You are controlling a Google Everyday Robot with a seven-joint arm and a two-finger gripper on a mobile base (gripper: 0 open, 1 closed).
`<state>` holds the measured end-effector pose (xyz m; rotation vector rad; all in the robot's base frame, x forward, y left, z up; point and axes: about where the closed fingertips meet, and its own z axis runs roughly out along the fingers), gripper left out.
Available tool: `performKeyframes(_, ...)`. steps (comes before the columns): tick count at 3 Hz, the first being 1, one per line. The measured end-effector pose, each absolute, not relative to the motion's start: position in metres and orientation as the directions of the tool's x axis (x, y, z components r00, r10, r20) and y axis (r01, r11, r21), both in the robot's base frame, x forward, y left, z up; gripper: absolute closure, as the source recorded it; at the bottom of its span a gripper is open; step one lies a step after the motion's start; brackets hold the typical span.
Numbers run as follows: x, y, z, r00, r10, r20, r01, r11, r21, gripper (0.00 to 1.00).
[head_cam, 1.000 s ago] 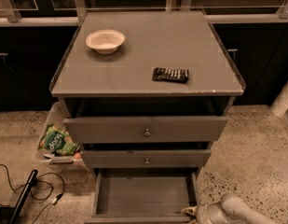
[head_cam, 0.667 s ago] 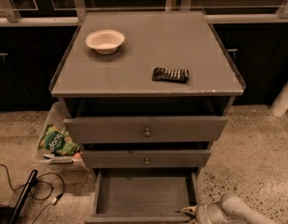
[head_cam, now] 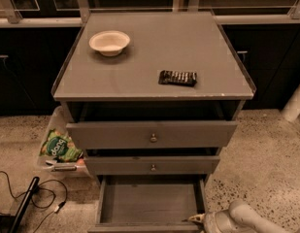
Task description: Open bottom drawer
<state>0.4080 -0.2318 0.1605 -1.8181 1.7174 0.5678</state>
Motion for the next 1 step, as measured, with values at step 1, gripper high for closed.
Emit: performKeyframes(1,0.4080,-0.2318,0.1605,0.086,-0.752,-0.654,-0.993,-0.014,-0.114,0.00)
